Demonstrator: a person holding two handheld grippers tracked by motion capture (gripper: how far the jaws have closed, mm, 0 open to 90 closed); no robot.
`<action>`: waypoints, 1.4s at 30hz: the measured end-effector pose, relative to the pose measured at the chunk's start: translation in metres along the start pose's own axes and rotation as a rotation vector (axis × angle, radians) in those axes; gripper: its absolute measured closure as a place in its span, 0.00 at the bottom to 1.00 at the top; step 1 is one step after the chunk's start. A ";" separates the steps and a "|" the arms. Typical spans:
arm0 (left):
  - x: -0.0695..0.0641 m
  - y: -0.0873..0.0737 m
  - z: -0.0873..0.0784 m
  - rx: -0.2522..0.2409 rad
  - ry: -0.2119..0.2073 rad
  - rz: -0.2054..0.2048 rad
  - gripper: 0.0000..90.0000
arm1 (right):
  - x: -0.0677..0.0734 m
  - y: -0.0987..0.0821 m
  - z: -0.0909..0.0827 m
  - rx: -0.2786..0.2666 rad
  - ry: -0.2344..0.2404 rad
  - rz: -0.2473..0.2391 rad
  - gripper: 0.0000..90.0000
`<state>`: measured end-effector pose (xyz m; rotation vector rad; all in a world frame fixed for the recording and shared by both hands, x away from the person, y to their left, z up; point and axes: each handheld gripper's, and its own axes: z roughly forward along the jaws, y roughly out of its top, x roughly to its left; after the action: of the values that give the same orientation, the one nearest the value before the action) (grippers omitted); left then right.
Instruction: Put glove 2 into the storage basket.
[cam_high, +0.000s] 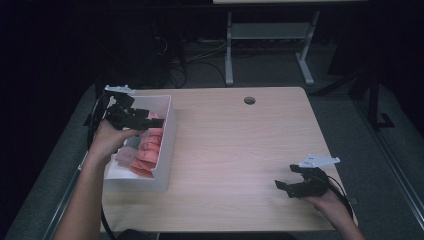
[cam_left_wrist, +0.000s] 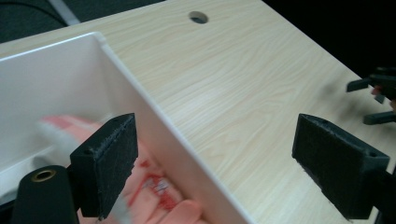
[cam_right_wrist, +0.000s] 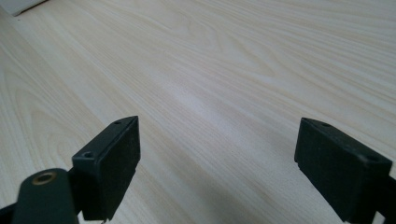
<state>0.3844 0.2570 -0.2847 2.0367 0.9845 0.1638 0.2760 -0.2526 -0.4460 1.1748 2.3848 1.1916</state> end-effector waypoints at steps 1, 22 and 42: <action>-0.004 0.002 0.002 0.001 -0.001 0.010 0.15 | 0.000 0.000 0.000 -0.001 0.001 0.000 0.16; -0.091 0.005 0.078 0.065 -0.080 0.138 0.15 | 0.000 -0.001 0.001 0.005 0.002 -0.010 0.16; -0.121 -0.054 0.140 0.083 -0.134 0.225 0.16 | 0.000 -0.003 0.004 -0.002 -0.012 -0.023 0.16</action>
<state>0.3316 0.1015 -0.3856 2.2016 0.6893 0.1052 0.2763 -0.2513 -0.4513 1.1475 2.3809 1.1765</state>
